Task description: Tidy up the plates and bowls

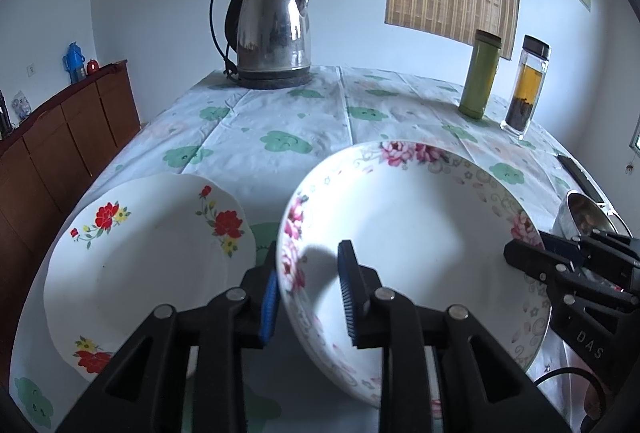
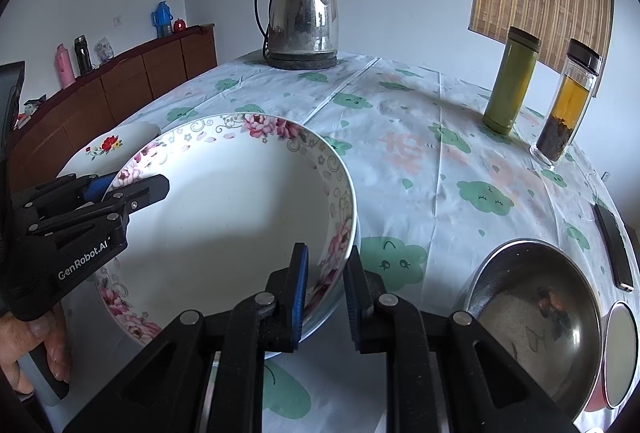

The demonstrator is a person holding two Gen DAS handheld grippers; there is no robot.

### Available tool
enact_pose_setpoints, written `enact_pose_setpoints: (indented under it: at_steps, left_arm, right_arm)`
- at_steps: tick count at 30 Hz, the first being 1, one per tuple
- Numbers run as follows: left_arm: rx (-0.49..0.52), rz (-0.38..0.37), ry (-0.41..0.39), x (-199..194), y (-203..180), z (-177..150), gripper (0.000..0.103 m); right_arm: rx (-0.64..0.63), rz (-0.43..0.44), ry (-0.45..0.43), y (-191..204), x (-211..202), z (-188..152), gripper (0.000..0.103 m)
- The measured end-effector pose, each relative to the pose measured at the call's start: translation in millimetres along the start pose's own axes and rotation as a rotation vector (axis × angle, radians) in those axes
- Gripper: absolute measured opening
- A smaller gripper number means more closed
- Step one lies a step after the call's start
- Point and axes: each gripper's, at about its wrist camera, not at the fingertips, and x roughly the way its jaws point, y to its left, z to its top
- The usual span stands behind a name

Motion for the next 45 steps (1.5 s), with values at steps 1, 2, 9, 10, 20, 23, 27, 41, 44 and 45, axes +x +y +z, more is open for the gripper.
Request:
enact_pose_setpoints:
  at_steps: [1, 2, 9, 10, 20, 23, 27, 41, 44, 45]
  left_arm:
    - [0.0, 0.0, 0.0, 0.1, 0.3, 0.0, 0.023]
    - [-0.002, 0.003, 0.004, 0.6, 0.6, 0.0, 0.023]
    - [-0.019, -0.009, 0.026, 5.5, 2.9, 0.1, 0.025]
    - [-0.019, -0.009, 0.025, 5.8, 2.6, -0.2, 0.025]
    - [0.007, -0.01, 0.051, 10.8, -2.1, 0.0, 0.028]
    - [0.011, -0.006, 0.052, 10.1, -2.6, -0.6, 0.028]
    - [0.01, -0.007, 0.051, 9.4, -0.9, -1.0, 0.028]
    - [0.059, -0.003, -0.016, -1.4, -9.2, -1.3, 0.038]
    - [0.058, 0.0, -0.02, -2.3, -9.0, -1.0, 0.04]
    - [0.051, -0.003, -0.02, -2.5, -7.7, -0.9, 0.043]
  right_arm:
    - [0.001, 0.002, 0.0, -0.5, -0.1, 0.0, 0.019]
    - [0.0, 0.002, 0.0, 0.4, -0.1, -0.2, 0.019]
    - [-0.005, 0.007, 0.004, 2.1, 0.7, -0.6, 0.019]
    - [-0.004, 0.007, 0.004, 1.6, 0.6, -0.5, 0.019]
    - [-0.012, -0.008, 0.002, -0.2, 0.4, -0.1, 0.019]
    - [-0.018, -0.037, 0.006, -1.3, 2.4, -0.8, 0.019]
    - [-0.017, -0.037, 0.004, -1.7, 2.3, -1.1, 0.019]
    - [-0.029, -0.039, 0.004, -1.3, 2.8, -1.6, 0.02]
    - [-0.026, -0.037, 0.003, -1.5, 3.0, -1.4, 0.02]
    - [-0.027, -0.037, 0.003, -1.7, 2.9, -1.6, 0.02]
